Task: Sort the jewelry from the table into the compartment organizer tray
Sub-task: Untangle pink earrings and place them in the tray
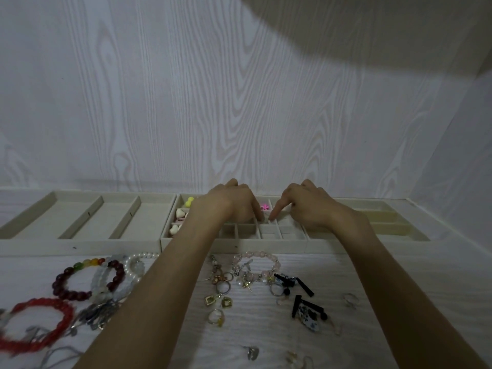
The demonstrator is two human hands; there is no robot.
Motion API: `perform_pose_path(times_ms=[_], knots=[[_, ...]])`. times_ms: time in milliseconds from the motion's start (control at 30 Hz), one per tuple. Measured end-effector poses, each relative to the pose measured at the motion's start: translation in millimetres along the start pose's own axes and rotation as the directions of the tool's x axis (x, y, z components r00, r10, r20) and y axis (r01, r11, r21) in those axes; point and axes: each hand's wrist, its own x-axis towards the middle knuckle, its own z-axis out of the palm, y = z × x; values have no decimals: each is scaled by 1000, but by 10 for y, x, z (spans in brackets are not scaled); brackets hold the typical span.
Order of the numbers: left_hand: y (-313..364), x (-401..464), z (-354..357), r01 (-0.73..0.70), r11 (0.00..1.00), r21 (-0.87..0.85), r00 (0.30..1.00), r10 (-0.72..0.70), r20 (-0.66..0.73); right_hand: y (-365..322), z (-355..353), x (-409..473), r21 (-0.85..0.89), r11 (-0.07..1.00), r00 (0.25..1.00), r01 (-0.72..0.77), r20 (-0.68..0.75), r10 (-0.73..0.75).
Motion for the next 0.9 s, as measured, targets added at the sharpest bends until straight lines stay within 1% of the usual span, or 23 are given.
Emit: perform_pose_path(times_ms=[200,233,400,533,600,667,767,900], knots=[[20,-45,-81,-17,999,-50,994,11,-107,-51,46,23,-91,995,1000,26,-2,-27],[17,-46,-91,-15,998,-56,994,9,-105,-57,53,25,-107,994,1000,26,-4,-27],[12,-30,-38,-8,999,-44,1000,8,16,-84,80,15,-197,980,1000,26,19,-23],[34,-36,-9,-34,999,6,999,33,43,-86,94,14,-237,971,1000,28,-5,-29],[49,-44,-32,-35,999,-4,999,35,30,-83,98,24,-223,975,999,25,-15,-29],[46,-46,-64,-35,999,-32,999,35,-13,-69,80,29,-169,986,998,14,-55,-24],[25,-46,-80,-15,1000,-15,999,15,-51,-38,51,33,-124,992,994,13,-109,-27],[29,0,-4,10,1000,-2,1000,-10,-7,-44,76,36,-141,990,999,18,-42,-24]])
